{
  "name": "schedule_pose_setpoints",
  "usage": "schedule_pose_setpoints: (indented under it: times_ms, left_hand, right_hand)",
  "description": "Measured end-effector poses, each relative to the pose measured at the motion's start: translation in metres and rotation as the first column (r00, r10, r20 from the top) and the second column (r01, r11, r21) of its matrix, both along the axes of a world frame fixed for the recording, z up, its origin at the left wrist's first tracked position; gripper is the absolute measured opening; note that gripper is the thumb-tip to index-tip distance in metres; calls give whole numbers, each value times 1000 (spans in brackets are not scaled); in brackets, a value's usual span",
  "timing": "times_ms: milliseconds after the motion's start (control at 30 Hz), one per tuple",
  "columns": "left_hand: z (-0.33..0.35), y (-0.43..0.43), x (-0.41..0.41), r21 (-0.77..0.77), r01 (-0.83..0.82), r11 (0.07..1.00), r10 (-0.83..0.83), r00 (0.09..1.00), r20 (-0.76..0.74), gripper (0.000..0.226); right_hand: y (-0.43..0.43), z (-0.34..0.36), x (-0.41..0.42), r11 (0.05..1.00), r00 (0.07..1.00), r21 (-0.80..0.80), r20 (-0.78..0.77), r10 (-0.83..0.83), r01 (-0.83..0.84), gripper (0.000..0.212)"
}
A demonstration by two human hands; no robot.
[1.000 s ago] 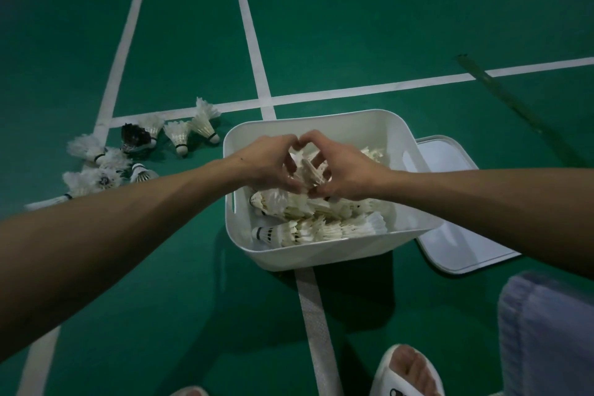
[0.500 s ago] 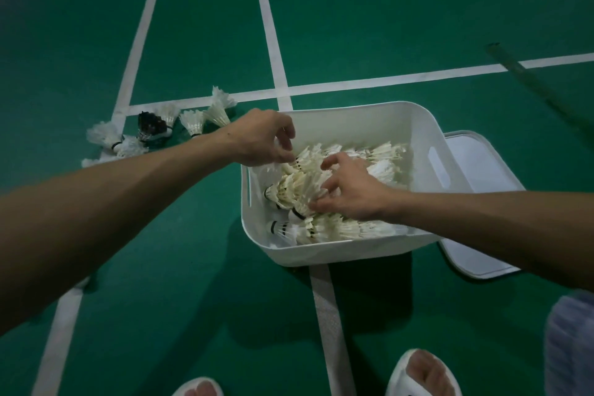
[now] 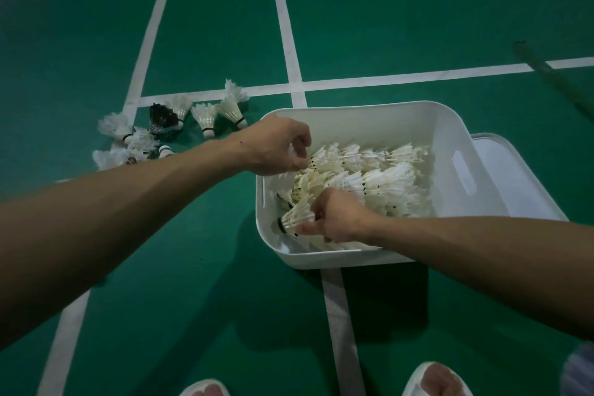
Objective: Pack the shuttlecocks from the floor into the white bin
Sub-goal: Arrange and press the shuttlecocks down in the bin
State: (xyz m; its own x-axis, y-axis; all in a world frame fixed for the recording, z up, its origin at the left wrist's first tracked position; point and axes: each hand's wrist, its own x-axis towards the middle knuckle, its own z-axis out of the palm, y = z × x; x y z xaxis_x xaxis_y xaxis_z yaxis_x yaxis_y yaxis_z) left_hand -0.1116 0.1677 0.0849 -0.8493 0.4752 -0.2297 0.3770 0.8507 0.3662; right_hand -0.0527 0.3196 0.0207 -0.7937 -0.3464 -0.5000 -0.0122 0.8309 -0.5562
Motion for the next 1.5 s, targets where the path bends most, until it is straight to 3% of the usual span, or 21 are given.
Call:
schedule_pose_setpoints:
  times_ms: [200, 300, 400, 533, 600, 667, 733, 867, 967, 1167, 1500]
  left_hand:
    - [-7, -4, -2, 0, 17, 1000, -17, 1000, 13, 32]
    - [-9, -5, -1, -6, 29, 1000, -29, 999, 15, 32]
    - [-10, -6, -1, 12, 28, 1000, -28, 999, 21, 32]
    - [-11, -8, -1, 20, 33, 999, -34, 999, 26, 32]
    - [-11, -8, -1, 18, 35, 999, -35, 999, 24, 32]
    - [-12, -7, -1, 21, 37, 999, -37, 999, 23, 32]
    - [-11, -7, 0, 20, 38, 999, -39, 999, 27, 32]
    - [-11, -6, 1, 14, 39, 999, -40, 999, 29, 32]
    - [-12, -5, 1, 5, 38, 999, -38, 999, 38, 33]
    - [-15, -7, 0, 22, 34, 999, -35, 998, 47, 32]
    - [-19, -6, 1, 22, 35, 999, -37, 998, 53, 32]
  right_hand:
    - [-2, -7, -4, 1000, 973, 5, 228, -25, 25, 28]
    - [2, -6, -9, 994, 927, -74, 372, -47, 80, 21]
    - [9, -8, -10, 993, 914, -111, 406, 2, 47, 20]
    - [21, -14, -10, 988, 933, -156, 355, 59, -4, 9]
    - [24, -14, -9, 988, 966, -115, 227, 127, -103, 16]
    - [23, -14, -6, 978, 976, -31, 61, 209, -208, 9]
    - [20, -13, -4, 978, 978, -17, -15, 206, -207, 14]
    - [21, -7, -5, 989, 992, -72, -23, 125, -127, 37]
    - [23, -6, -8, 986, 987, -61, -66, 148, -152, 41]
    - [17, -9, -11, 985, 981, 1, -90, 172, -172, 40]
    - [-1, -28, -9, 988, 989, -96, -96, 110, -119, 34]
